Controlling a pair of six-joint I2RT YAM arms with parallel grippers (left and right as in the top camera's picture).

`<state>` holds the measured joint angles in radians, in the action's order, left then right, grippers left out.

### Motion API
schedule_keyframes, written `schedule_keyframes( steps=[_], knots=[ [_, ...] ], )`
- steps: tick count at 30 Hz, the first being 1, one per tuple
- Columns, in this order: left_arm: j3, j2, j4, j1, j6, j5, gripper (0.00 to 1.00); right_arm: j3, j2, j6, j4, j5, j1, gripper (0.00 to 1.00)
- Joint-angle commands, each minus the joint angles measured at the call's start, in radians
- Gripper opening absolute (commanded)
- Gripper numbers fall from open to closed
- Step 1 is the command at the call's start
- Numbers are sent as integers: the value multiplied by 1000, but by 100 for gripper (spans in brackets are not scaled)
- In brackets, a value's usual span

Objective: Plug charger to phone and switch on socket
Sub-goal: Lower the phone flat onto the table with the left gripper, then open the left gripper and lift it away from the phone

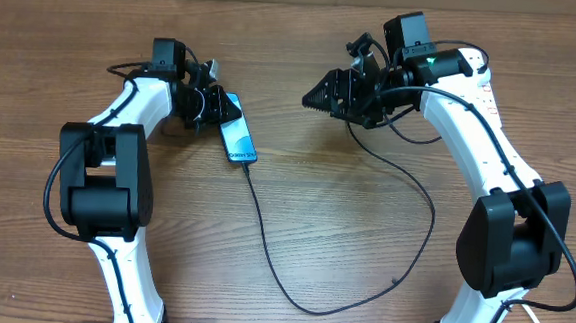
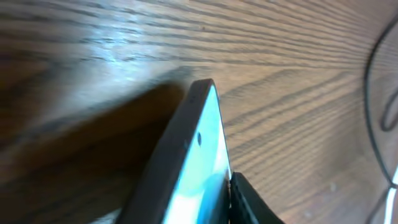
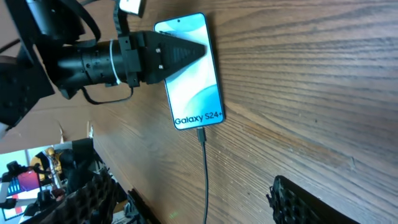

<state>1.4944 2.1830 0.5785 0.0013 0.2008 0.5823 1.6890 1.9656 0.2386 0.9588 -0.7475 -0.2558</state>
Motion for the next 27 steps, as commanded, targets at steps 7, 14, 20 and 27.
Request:
schedule_keyframes(
  steps=[7,14,20,27],
  knots=[
    [3,2,-3,-4,-42,-90,25,16,-40,-8,1,18,-2,78],
    [1,2,-3,-4,-40,-97,41,16,-40,-8,20,33,-2,78],
    [1,2,-1,-4,-40,-109,45,16,-40,-8,23,33,-2,78],
    [1,2,22,-4,-39,-165,50,16,-40,-8,43,64,-2,78]
  ],
)
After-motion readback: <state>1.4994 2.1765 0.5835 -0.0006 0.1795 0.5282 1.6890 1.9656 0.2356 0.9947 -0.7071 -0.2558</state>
